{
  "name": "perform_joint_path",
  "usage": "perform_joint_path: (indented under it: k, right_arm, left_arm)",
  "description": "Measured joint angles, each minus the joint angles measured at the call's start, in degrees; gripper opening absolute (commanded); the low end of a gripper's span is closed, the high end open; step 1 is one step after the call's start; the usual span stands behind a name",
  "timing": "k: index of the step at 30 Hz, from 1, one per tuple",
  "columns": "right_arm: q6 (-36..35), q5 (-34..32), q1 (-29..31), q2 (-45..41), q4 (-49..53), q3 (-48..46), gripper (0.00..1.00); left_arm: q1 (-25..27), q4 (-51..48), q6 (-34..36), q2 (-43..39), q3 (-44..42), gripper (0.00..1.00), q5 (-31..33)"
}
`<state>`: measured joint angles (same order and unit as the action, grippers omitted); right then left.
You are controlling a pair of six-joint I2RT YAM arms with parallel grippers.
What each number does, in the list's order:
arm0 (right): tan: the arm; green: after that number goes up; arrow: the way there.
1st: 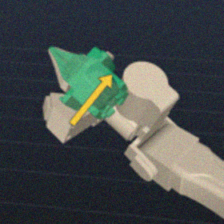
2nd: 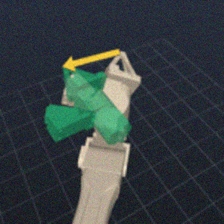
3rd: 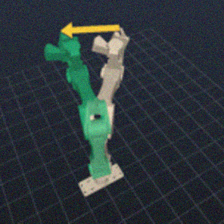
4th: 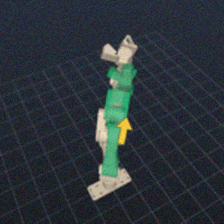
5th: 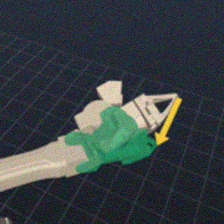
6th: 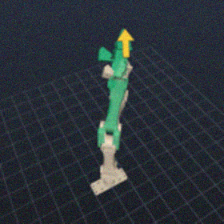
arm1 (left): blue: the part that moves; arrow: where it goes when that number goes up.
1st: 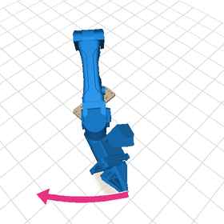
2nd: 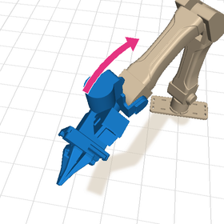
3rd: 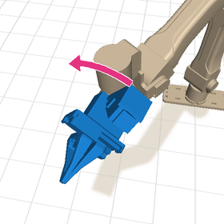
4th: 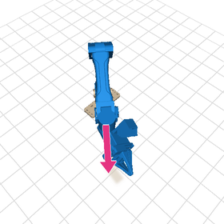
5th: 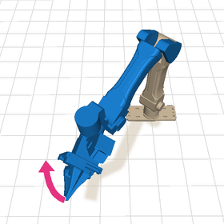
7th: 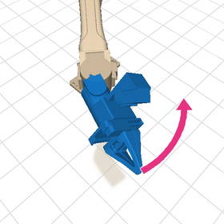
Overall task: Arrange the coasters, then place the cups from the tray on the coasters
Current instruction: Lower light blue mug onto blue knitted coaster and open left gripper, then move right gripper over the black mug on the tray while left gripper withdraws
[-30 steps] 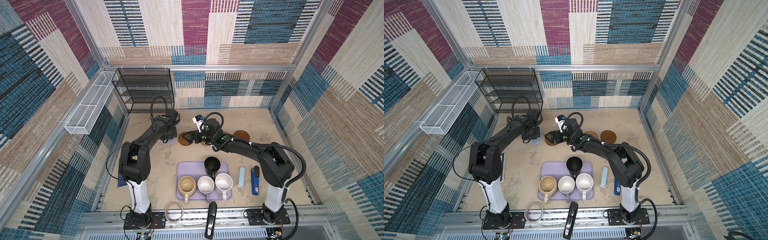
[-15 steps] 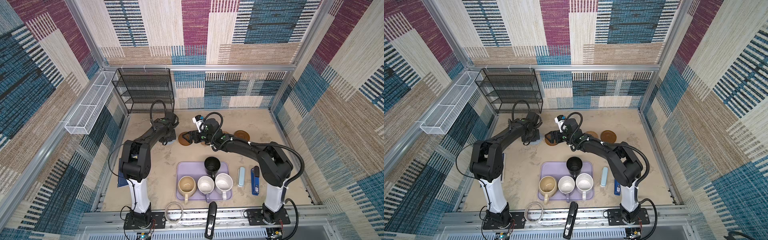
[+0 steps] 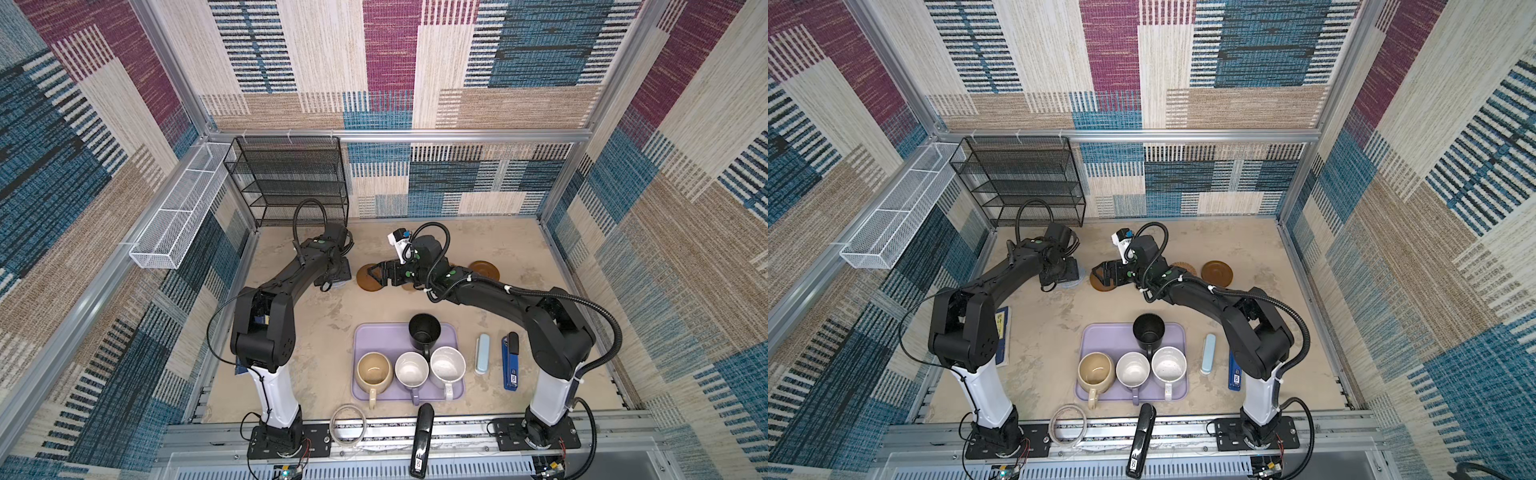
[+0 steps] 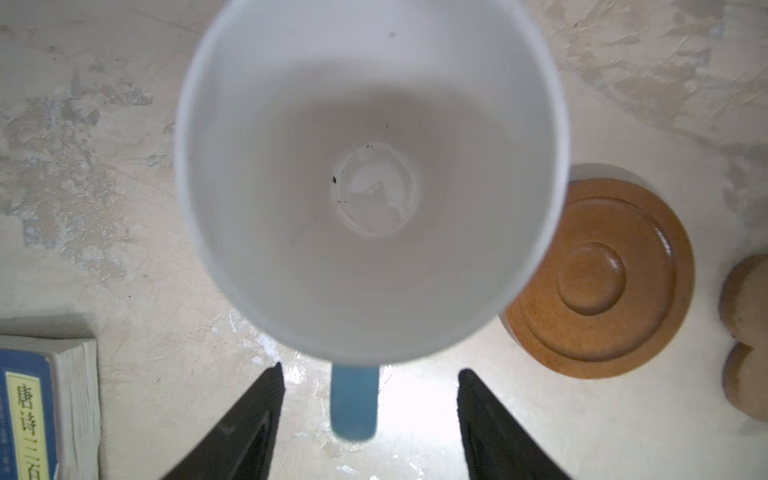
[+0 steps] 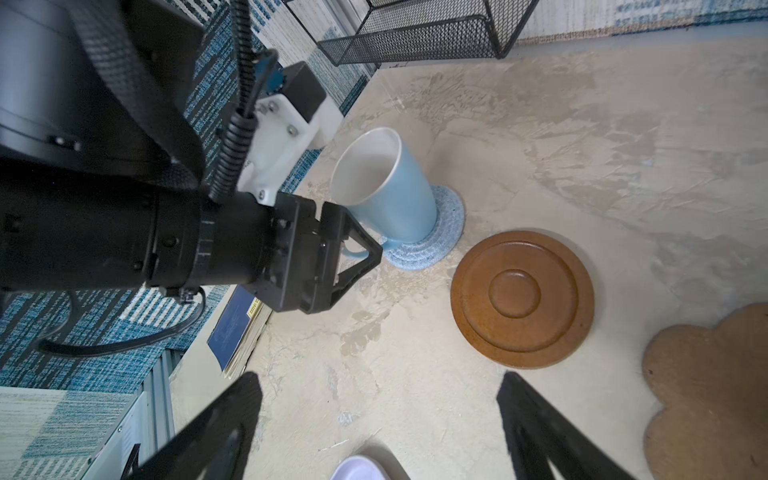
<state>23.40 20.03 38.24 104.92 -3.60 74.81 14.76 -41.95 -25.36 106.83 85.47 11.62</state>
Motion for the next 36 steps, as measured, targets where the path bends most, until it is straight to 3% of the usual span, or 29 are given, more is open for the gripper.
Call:
perform_joint_path:
  k: [5,9,15,24,31,36]
  right_arm:
    - [-1.0,-2.5,0.0,-4.0,2.1,-2.9,0.92]
    - [-1.3,-3.0,0.1,-8.4,5.5,-6.3,0.95]
    - [-2.3,-9.3,1.6,-18.9,15.7,-10.7,0.94]
    - [-0.9,-17.7,3.4,-31.5,33.3,-14.6,0.75]
    - [2.1,-18.0,6.5,-39.0,42.1,-20.5,0.6]
    - [3.6,-17.5,10.8,-39.5,43.5,-23.3,0.52]
  left_arm:
    - [0.0,-0.3,0.0,-4.1,-1.8,0.83,0.0]
    - [0.1,-1.0,0.0,-8.9,-4.8,0.98,-1.9]
    - [1.2,-1.4,-0.2,-19.4,-9.1,0.99,-8.7]
    - [12.6,-0.7,-1.0,-27.1,-12.8,0.98,-19.5]
    - [19.8,5.4,-5.5,-32.3,-21.3,0.97,-27.0]
    - [21.8,9.7,-8.8,-33.2,-26.2,0.96,-30.5]
